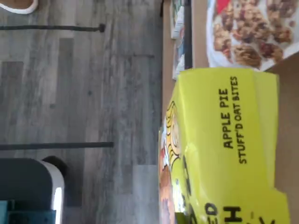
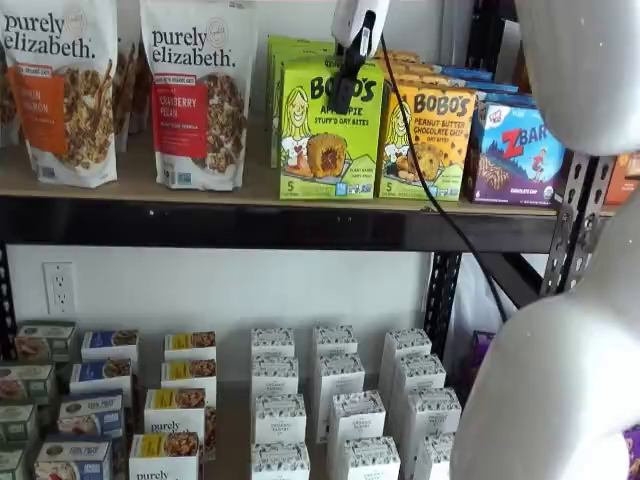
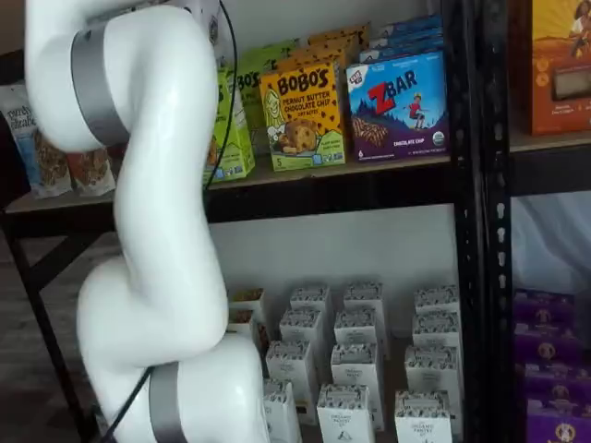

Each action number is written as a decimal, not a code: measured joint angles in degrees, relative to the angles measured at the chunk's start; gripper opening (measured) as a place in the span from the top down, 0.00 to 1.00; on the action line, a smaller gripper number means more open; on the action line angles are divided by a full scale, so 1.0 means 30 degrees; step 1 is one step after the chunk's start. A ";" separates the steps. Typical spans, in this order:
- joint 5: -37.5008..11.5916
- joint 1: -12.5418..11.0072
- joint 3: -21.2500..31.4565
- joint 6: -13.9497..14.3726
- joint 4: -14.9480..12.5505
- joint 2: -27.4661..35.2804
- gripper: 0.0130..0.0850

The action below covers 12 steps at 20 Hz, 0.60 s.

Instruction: Pick the green box on the top shelf, the fourth from the left

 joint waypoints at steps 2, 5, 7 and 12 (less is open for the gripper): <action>0.0411 -0.0065 0.0190 0.0006 0.0192 -0.0325 0.83; 0.0809 -0.0183 0.0766 -0.0010 0.0478 -0.1068 0.83; 0.1066 -0.0320 0.1272 -0.0066 0.0693 -0.1720 0.83; 0.1164 -0.0662 0.2469 -0.0261 0.1012 -0.3204 0.83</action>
